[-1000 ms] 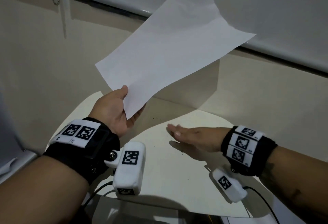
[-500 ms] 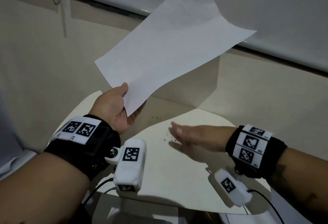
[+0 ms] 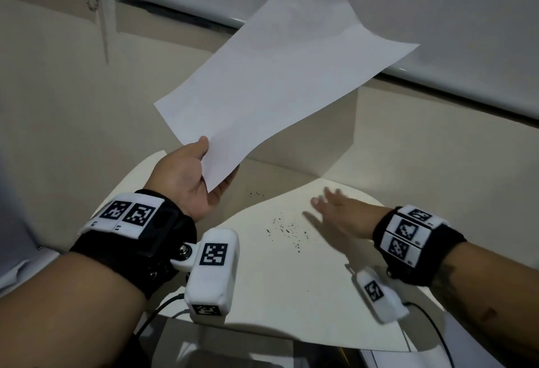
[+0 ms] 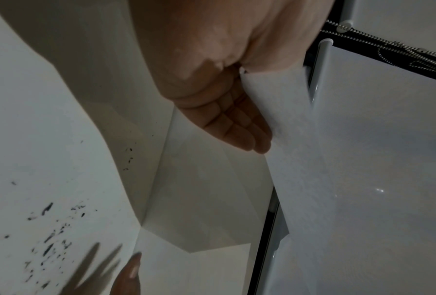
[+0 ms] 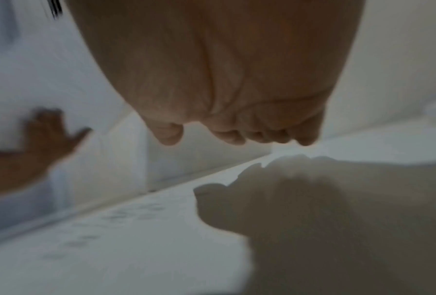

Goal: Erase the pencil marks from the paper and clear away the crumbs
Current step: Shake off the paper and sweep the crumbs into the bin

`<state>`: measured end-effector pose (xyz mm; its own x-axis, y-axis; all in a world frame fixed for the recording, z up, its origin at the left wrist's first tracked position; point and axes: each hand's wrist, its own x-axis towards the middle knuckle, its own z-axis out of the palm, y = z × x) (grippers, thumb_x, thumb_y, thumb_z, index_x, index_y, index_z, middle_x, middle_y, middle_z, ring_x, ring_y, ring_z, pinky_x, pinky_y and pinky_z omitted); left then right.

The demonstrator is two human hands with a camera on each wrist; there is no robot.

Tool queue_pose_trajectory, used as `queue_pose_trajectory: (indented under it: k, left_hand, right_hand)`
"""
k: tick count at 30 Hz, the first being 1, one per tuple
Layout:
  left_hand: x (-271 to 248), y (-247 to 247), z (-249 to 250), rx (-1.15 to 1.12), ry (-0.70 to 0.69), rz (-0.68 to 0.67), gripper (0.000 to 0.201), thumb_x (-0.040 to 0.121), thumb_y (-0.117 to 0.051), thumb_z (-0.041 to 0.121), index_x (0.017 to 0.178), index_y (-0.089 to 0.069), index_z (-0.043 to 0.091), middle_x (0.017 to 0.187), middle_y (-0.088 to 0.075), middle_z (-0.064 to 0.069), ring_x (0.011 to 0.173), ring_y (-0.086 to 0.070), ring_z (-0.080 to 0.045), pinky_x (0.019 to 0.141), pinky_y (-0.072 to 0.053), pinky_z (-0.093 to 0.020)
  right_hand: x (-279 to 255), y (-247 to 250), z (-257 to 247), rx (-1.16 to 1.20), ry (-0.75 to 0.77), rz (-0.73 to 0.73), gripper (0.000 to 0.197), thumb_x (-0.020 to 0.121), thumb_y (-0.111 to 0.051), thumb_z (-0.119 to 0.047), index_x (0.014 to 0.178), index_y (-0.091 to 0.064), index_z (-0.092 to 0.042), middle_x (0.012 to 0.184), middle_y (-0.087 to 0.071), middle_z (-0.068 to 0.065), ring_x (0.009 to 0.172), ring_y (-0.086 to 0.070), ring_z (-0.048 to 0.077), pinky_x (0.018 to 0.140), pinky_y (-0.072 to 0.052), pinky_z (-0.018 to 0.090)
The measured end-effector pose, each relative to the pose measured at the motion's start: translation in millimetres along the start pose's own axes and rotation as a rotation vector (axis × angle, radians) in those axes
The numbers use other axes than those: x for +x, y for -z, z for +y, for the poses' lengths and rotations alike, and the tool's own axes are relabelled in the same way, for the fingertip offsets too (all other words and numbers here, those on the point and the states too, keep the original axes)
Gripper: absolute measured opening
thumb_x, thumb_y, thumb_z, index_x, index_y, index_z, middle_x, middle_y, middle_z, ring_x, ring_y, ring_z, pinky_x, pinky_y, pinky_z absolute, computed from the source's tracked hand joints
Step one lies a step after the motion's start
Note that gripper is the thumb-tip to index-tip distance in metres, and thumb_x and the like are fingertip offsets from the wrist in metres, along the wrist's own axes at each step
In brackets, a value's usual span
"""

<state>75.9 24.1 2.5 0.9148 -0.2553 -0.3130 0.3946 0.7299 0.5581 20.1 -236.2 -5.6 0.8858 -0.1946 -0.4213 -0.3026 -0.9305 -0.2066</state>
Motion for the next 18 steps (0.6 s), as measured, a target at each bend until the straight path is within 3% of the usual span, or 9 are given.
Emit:
queue_pose_trajectory:
  k: [2, 4, 8, 10, 11, 13, 15, 16, 18]
  left_hand:
    - [0, 1, -1, 0.005, 0.001, -0.001, 0.024, 0.099, -0.057, 0.025, 0.117, -0.063, 0.010, 0.099, -0.075, -0.007, 0.071, -0.073, -0.021, 0.054, -0.056, -0.027]
    - [1, 2, 0, 0.004, 0.002, -0.001, 0.027, 0.099, -0.057, 0.026, 0.120, -0.062, 0.010, 0.101, -0.074, -0.007, 0.072, -0.074, -0.021, 0.054, -0.056, -0.027]
    - [0, -1, -2, -0.013, 0.010, 0.005, 0.024, 0.099, -0.057, 0.025, 0.116, -0.063, 0.008, 0.096, -0.075, -0.008, 0.070, -0.074, -0.022, 0.054, -0.056, -0.028]
    - [-1, -2, -2, -0.006, 0.002, 0.015, 0.021, 0.099, -0.058, 0.024, 0.112, -0.063, 0.008, 0.093, -0.075, -0.008, 0.070, -0.073, -0.022, 0.054, -0.057, -0.028]
    - [-1, -2, -3, -0.006, 0.001, 0.016, 0.021, 0.099, -0.058, 0.024, 0.111, -0.063, 0.008, 0.093, -0.075, -0.008, 0.070, -0.073, -0.022, 0.054, -0.057, -0.028]
    - [0, -2, -3, -0.010, 0.008, 0.011, 0.022, 0.099, -0.058, 0.024, 0.113, -0.063, 0.008, 0.095, -0.075, -0.007, 0.071, -0.073, -0.022, 0.054, -0.057, -0.028]
    - [1, 0, -2, -0.014, 0.011, 0.011, 0.024, 0.098, -0.058, 0.025, 0.115, -0.063, 0.008, 0.096, -0.075, -0.007, 0.072, -0.073, -0.022, 0.055, -0.056, -0.028]
    - [1, 0, -2, -0.016, 0.012, 0.009, 0.024, 0.098, -0.058, 0.025, 0.115, -0.063, 0.009, 0.096, -0.075, -0.007, 0.072, -0.073, -0.022, 0.055, -0.056, -0.027]
    - [1, 0, 0, -0.019, 0.014, 0.007, 0.024, 0.098, -0.058, 0.026, 0.114, -0.063, 0.009, 0.096, -0.075, -0.007, 0.071, -0.073, -0.022, 0.054, -0.056, -0.027]
  right_hand:
    - [24, 6, 23, -0.085, -0.254, 0.105, 0.096, 0.088, -0.014, -0.077, 0.157, -0.010, -0.010, 0.163, -0.013, 0.016, 0.149, -0.017, 0.033, 0.120, -0.015, 0.048]
    - [42, 10, 36, -0.078, -0.310, 0.041, 0.103, 0.084, -0.009, -0.082, 0.157, -0.008, -0.009, 0.163, -0.017, 0.014, 0.149, -0.020, 0.030, 0.120, -0.015, 0.045]
    - [20, 1, 7, 0.084, -0.031, -0.083, 0.067, 0.104, -0.019, -0.052, 0.158, -0.002, -0.017, 0.165, 0.002, 0.006, 0.152, -0.002, 0.021, 0.121, -0.001, 0.035]
    - [13, -2, -5, 0.460, 0.036, -0.098, 0.057, 0.107, -0.030, -0.038, 0.157, -0.018, -0.014, 0.164, -0.015, 0.004, 0.151, -0.015, 0.018, 0.120, -0.010, 0.030]
    - [12, 1, -7, 0.656, 0.099, -0.088, 0.053, 0.106, -0.039, -0.030, 0.153, -0.031, -0.008, 0.158, -0.032, 0.010, 0.145, -0.032, 0.023, 0.118, -0.023, 0.032]
    - [13, 13, -2, 1.024, 0.120, 0.123, 0.036, 0.100, -0.053, -0.019, 0.131, -0.054, 0.001, 0.124, -0.065, 0.021, 0.109, -0.065, 0.031, 0.092, -0.051, 0.034]
    - [25, 27, 10, 1.290, -0.028, 0.393, 0.016, 0.101, -0.051, -0.017, 0.100, -0.058, -0.004, 0.082, -0.064, 0.017, 0.065, -0.063, 0.024, 0.054, -0.054, 0.027]
    - [30, 32, 18, 1.401, -0.088, 0.481, 0.017, 0.103, -0.047, -0.019, 0.092, -0.054, -0.008, 0.076, -0.056, 0.014, 0.058, -0.055, 0.021, 0.044, -0.048, 0.022]
    - [45, 38, 41, 1.682, -0.163, 0.552, 0.024, 0.106, -0.040, -0.025, 0.090, -0.049, -0.011, 0.083, -0.053, 0.014, 0.067, -0.053, 0.020, 0.043, -0.049, 0.020]
